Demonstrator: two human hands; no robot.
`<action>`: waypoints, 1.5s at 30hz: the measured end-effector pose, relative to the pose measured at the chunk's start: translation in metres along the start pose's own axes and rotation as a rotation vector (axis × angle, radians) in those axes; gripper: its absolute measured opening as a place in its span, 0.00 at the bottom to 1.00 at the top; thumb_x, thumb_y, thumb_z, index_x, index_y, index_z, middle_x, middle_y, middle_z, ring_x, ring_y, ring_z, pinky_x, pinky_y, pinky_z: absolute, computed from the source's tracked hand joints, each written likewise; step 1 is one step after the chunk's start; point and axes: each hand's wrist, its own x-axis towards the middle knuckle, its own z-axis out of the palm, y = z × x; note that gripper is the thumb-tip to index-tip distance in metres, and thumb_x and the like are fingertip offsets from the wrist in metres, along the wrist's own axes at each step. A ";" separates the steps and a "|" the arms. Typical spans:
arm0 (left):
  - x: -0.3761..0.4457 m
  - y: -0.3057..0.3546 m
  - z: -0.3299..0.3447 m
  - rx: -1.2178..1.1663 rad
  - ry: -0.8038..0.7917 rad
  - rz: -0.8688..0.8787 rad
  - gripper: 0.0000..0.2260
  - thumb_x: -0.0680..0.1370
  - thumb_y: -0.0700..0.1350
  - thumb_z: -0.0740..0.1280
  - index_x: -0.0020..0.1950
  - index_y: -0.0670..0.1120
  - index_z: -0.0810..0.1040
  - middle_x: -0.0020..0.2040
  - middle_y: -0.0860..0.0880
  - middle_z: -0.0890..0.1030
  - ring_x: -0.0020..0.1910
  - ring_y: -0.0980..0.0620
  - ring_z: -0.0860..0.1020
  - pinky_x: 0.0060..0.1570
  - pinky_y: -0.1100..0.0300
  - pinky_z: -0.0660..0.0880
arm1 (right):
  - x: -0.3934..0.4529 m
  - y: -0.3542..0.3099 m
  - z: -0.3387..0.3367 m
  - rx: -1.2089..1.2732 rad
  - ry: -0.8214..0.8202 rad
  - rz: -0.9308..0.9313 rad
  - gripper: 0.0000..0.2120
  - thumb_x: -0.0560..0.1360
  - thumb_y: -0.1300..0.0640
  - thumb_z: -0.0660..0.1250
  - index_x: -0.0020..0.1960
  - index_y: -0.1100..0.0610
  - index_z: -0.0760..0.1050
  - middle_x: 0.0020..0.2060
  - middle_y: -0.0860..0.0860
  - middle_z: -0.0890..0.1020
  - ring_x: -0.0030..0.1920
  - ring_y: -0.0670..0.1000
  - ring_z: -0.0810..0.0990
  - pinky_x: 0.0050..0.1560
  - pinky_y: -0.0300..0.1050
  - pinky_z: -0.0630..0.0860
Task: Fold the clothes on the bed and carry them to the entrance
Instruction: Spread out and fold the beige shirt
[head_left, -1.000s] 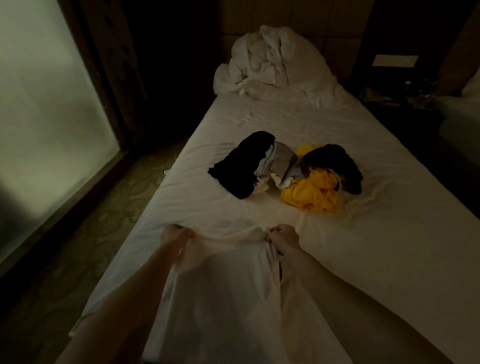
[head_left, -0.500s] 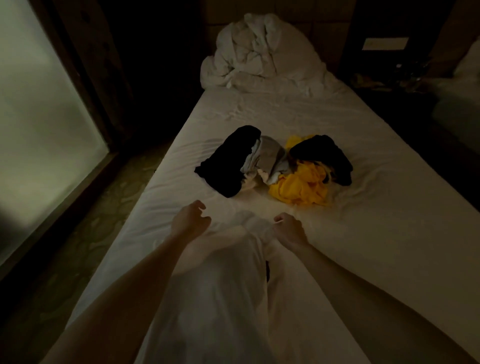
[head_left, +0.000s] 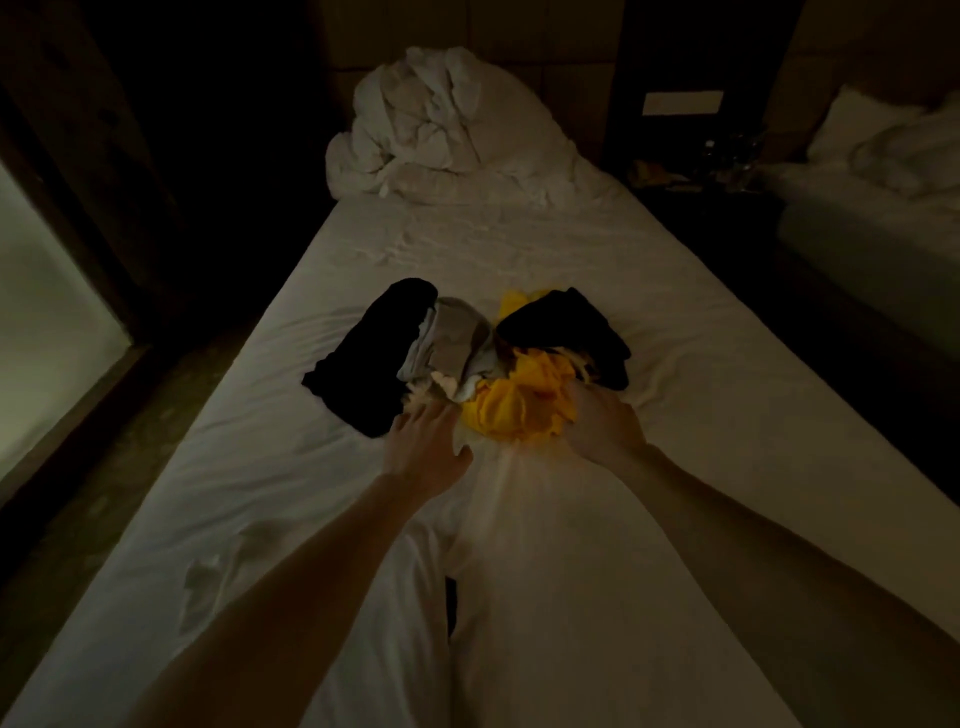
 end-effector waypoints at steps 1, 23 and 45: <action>0.008 0.006 0.003 0.003 0.004 0.009 0.27 0.73 0.58 0.65 0.71 0.53 0.66 0.70 0.51 0.71 0.67 0.47 0.71 0.65 0.49 0.67 | 0.009 0.005 -0.003 0.007 0.019 -0.005 0.25 0.77 0.52 0.65 0.71 0.51 0.63 0.66 0.54 0.74 0.65 0.59 0.72 0.58 0.55 0.71; 0.104 0.050 0.024 -0.314 0.239 -0.070 0.20 0.76 0.57 0.65 0.66 0.52 0.72 0.66 0.53 0.73 0.66 0.50 0.70 0.62 0.52 0.65 | 0.125 0.027 -0.026 0.015 0.388 -0.156 0.18 0.77 0.62 0.64 0.66 0.56 0.71 0.55 0.57 0.80 0.59 0.60 0.76 0.62 0.56 0.69; 0.052 0.130 -0.061 -1.009 0.160 -0.118 0.04 0.79 0.35 0.61 0.51 0.36 0.75 0.42 0.42 0.75 0.43 0.47 0.73 0.35 0.56 0.62 | 0.022 0.034 -0.159 0.576 0.515 0.182 0.19 0.84 0.50 0.53 0.39 0.59 0.68 0.36 0.50 0.73 0.44 0.54 0.74 0.43 0.44 0.62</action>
